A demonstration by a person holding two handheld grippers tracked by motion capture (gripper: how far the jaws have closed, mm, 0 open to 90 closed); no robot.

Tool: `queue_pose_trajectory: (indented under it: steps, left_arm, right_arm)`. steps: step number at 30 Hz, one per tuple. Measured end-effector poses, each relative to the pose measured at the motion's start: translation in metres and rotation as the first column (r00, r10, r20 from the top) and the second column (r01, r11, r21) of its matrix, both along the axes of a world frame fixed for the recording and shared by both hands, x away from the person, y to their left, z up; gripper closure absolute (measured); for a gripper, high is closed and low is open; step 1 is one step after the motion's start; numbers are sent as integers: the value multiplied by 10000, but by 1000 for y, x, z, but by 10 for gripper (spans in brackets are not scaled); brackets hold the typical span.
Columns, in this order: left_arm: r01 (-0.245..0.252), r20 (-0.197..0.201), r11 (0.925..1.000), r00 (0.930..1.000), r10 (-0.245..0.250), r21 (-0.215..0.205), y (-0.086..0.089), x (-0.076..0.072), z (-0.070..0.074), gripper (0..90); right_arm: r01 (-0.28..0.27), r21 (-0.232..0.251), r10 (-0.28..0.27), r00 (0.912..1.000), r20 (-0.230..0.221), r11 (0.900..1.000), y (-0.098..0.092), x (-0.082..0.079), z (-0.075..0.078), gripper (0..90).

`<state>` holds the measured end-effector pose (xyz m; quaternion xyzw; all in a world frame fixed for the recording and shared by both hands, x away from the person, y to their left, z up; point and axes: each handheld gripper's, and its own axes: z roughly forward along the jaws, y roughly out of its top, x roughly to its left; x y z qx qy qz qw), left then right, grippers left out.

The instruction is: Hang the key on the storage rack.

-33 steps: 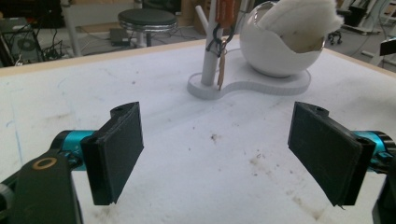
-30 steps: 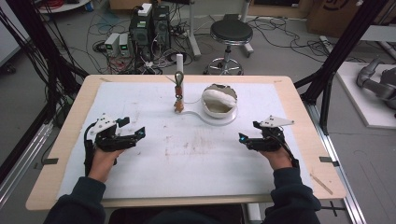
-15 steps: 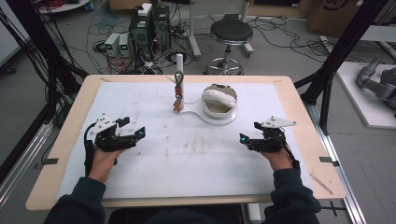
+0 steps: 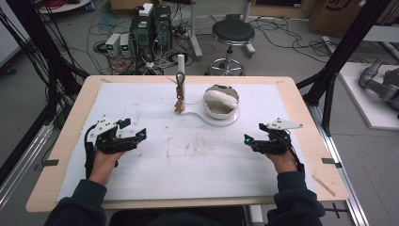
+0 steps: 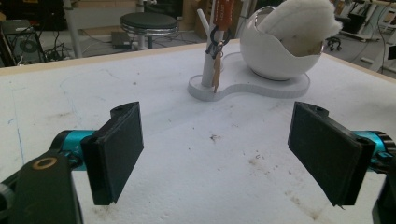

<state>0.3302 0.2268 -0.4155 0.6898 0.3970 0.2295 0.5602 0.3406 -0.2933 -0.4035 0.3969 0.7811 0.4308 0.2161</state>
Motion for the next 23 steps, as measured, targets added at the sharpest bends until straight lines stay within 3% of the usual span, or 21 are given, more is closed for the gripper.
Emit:
queue_pose_trajectory:
  steps: [23]
  left_arm:
    - [136, -374, 9998, 9992, -141, -130, -5, 1, -4, 182]
  right_arm:
    - [-69, 22, 69, 10000, -7, 10000, 0, 4, -1, 211]
